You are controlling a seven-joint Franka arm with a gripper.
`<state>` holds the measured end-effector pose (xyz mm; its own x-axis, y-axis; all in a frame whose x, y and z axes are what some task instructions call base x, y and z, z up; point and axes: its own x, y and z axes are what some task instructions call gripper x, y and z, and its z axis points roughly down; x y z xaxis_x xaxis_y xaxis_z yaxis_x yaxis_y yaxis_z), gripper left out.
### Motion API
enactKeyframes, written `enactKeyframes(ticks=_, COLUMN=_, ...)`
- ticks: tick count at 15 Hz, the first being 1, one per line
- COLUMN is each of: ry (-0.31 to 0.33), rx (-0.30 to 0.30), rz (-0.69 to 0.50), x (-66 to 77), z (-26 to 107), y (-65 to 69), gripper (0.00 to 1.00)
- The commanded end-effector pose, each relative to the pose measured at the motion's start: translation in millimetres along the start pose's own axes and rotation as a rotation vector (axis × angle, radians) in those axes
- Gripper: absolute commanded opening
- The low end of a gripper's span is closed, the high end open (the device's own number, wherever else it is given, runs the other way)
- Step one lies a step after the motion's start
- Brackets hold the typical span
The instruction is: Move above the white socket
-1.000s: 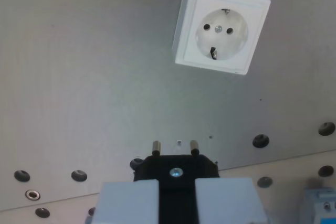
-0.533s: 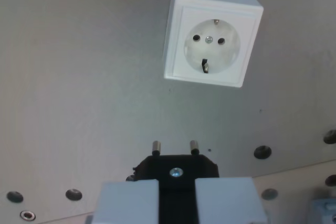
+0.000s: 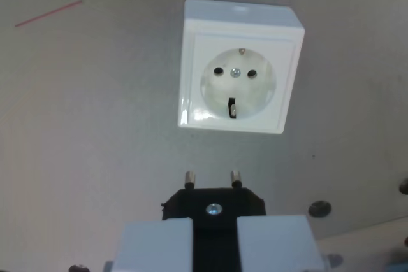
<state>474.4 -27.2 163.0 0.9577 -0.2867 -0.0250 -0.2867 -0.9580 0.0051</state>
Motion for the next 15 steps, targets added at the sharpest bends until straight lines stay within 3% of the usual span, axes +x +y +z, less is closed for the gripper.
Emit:
enactKeyframes(ticks=1, ry=0.1, rx=0.023, rz=0.091, x=-1.4, z=12.4, y=4.5, gripper=0.0)
enactKeyframes(ticks=15, ry=0.083, rx=0.035, rz=0.116, x=7.3, z=39.4, y=15.2, gripper=0.0)
